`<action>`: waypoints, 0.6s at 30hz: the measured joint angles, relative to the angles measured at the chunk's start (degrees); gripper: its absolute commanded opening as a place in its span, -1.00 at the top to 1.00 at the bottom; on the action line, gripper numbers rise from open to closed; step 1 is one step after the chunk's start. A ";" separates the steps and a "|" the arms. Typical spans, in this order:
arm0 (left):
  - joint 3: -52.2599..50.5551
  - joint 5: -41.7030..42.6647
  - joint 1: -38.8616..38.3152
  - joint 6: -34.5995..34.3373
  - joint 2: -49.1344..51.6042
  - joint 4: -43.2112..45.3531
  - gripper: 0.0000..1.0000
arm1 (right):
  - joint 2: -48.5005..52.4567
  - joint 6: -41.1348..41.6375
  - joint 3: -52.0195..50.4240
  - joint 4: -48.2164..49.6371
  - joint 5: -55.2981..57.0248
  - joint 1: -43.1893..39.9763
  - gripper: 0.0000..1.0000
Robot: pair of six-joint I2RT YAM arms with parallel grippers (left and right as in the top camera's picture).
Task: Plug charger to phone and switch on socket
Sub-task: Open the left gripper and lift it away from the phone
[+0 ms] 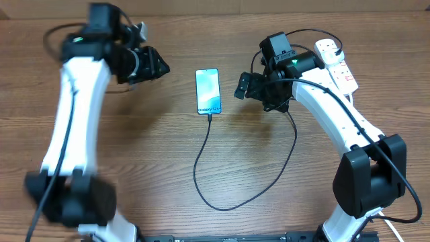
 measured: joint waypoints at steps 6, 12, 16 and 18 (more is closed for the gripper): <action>0.59 -2.14 -0.11 3.93 -11.54 -10.25 -0.99 | 0.00 -7.61 2.25 -4.79 1.36 -0.61 -1.00; 0.55 -3.63 -0.11 4.09 -12.20 -16.59 -0.99 | 0.00 -11.80 12.70 -9.31 8.81 -6.25 -1.00; 0.52 -3.87 -0.48 3.89 -13.20 -17.09 -1.00 | 0.00 -16.15 18.88 -10.23 13.46 -11.52 -1.00; 0.46 -4.02 -1.09 3.72 -15.06 -16.68 -1.00 | 0.00 -17.90 20.72 -9.27 16.28 -14.05 -1.00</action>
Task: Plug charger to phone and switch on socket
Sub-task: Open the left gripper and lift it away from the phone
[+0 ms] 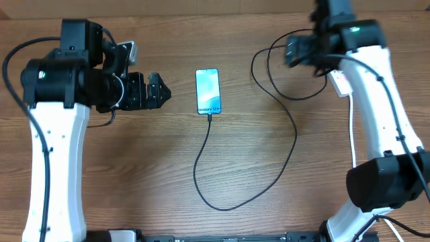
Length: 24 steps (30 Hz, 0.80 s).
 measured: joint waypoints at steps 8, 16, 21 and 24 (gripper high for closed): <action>-0.04 -2.08 -2.99 -0.02 -17.55 1.88 -0.99 | 0.17 -2.95 0.55 7.04 6.56 -11.67 -1.00; 0.13 -4.26 -2.99 -0.02 -23.67 -1.57 -0.99 | 5.60 -3.74 0.57 16.92 8.02 -21.66 -1.00; 0.11 -4.68 -2.99 -0.02 -22.08 -2.25 -0.99 | 12.35 -4.52 0.55 18.08 8.24 -23.43 -1.00; 0.11 -4.81 -2.99 -0.02 -21.33 -2.36 -0.99 | 15.52 -5.84 0.50 19.34 8.20 -23.32 -1.00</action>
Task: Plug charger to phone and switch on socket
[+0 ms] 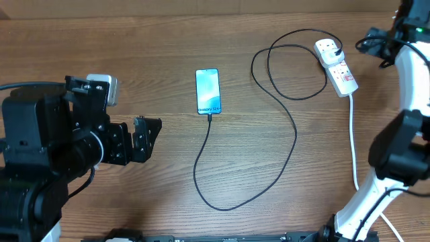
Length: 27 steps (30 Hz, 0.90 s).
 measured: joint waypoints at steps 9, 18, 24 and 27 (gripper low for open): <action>0.00 -0.15 0.00 0.00 2.64 -0.02 -0.99 | 4.70 -1.68 0.00 2.43 1.77 0.26 -1.00; 0.00 -0.15 0.00 0.00 6.64 -0.02 -0.99 | 8.72 -1.68 -0.04 1.97 -0.07 0.33 -1.00; 0.00 -0.17 0.00 0.00 9.75 -0.02 -0.99 | 8.72 -1.68 -0.07 1.66 -1.14 0.31 -1.00; 0.00 -0.15 0.00 0.00 11.43 0.00 -0.99 | 8.74 -1.68 -0.07 1.68 -1.62 0.33 -1.00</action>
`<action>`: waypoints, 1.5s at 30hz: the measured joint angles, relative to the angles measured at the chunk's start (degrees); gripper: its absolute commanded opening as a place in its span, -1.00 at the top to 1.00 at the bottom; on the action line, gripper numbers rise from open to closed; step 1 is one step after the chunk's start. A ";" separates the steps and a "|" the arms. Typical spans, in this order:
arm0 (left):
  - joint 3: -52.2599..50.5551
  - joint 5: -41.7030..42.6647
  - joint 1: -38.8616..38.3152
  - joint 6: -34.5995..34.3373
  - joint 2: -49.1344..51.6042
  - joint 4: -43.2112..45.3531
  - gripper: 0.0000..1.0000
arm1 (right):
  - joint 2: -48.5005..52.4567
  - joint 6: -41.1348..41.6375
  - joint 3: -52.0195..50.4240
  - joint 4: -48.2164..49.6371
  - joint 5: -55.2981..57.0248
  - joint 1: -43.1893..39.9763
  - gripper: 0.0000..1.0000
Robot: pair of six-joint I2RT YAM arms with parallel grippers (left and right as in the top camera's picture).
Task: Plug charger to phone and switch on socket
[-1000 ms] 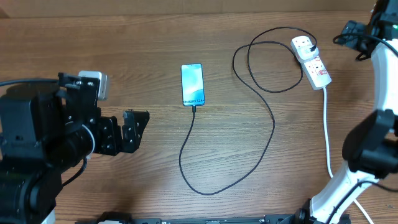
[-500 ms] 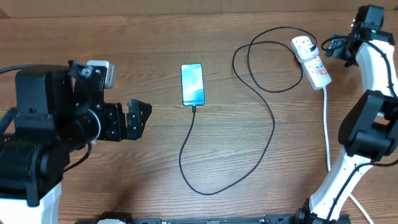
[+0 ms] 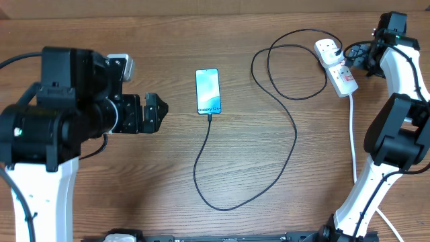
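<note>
The phone [image 3: 207, 91] lies face up with its screen lit in the middle of the wooden table, and the black charger cable [image 3: 222, 202] is plugged into its near end. The cable loops right and back to a plug in the white socket strip [image 3: 336, 66] at the far right. My right gripper [image 3: 356, 55] is just to the right of the strip, close to its switch end; its jaws are too small to read. My left gripper [image 3: 156, 111] is left of the phone, a short gap away, jaws slightly apart and holding nothing.
A white mains lead [image 3: 354, 141] runs from the strip down toward the front edge on the right. The black cable's big loop [image 3: 282, 67] lies between the phone and the strip.
My right gripper has come in from the far right edge to the socket strip. My left arm has risen and its gripper sits a bit farther back, nearer the phone.
At first the right gripper hovered just right of the phone and the left gripper just left of it, with the cable in the phone. Both then drew away, the right to the far right edge, the left toward the front. Now the right gripper is at the strip.
</note>
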 measured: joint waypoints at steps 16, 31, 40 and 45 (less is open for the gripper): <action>0.00 2.69 0.00 -3.52 9.57 -0.55 -0.99 | 0.00 1.99 0.00 0.11 -2.10 -0.02 -1.00; 0.00 6.71 0.00 -11.67 10.73 1.42 -0.99 | 0.00 2.05 0.00 0.96 -3.82 -0.02 -1.00; 0.00 5.68 0.00 -11.85 10.73 -0.07 -0.99 | 0.00 2.16 0.00 1.64 -2.38 0.00 -1.00; 0.00 4.79 0.00 -11.85 10.73 -0.09 -0.99 | 0.02 2.80 0.00 1.38 -2.60 0.00 -1.00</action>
